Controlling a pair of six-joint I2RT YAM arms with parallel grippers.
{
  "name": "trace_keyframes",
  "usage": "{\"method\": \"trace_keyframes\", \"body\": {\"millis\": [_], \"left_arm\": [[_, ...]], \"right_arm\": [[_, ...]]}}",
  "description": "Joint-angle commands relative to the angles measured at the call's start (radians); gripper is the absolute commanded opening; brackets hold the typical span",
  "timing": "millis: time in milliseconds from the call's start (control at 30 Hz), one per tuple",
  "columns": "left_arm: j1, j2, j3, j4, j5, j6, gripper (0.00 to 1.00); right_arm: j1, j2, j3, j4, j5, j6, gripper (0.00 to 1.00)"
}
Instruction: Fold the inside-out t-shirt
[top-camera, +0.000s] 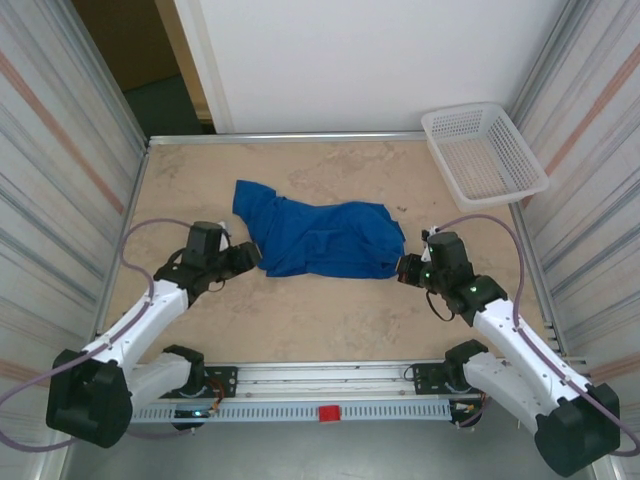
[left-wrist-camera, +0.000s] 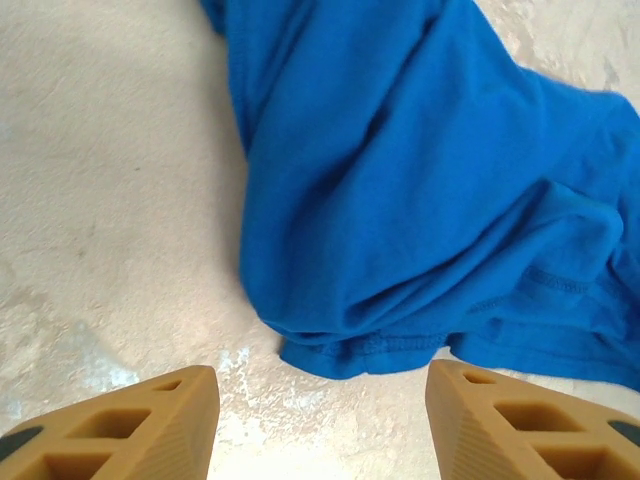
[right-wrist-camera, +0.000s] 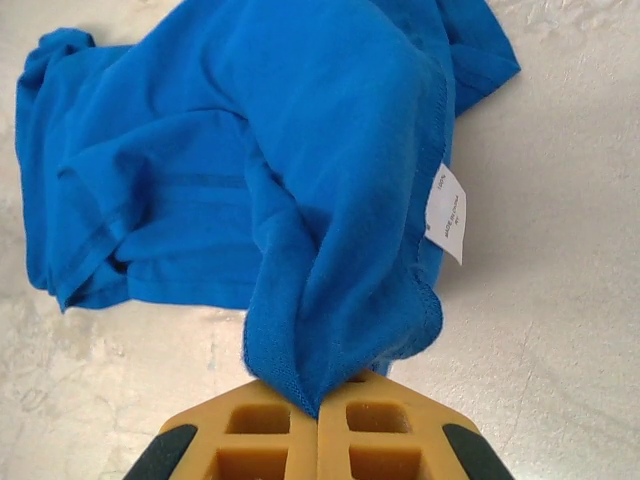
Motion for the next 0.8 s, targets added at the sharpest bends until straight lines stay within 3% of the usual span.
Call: {"method": "trace_keyframes", "body": {"millis": [0, 167, 333, 767], "left_arm": [[-0.081, 0.041, 0.056, -0.027, -0.131, 0.092, 0.55], [-0.243, 0.184, 0.089, -0.025, -0.292, 0.151, 0.50], [-0.338, 0.286, 0.075, 0.022, -0.361, 0.127, 0.46], [-0.371, 0.452, 0.120, 0.078, -0.483, 0.120, 0.45]], "right_arm": [[0.008, -0.036, 0.016, 0.019, 0.062, 0.020, 0.00], [0.008, -0.015, 0.045, 0.012, 0.069, 0.000, 0.00], [0.008, 0.001, 0.055, 0.020, 0.067, -0.002, 0.00], [0.008, 0.009, 0.072, 0.024, 0.063, -0.005, 0.00]]}}
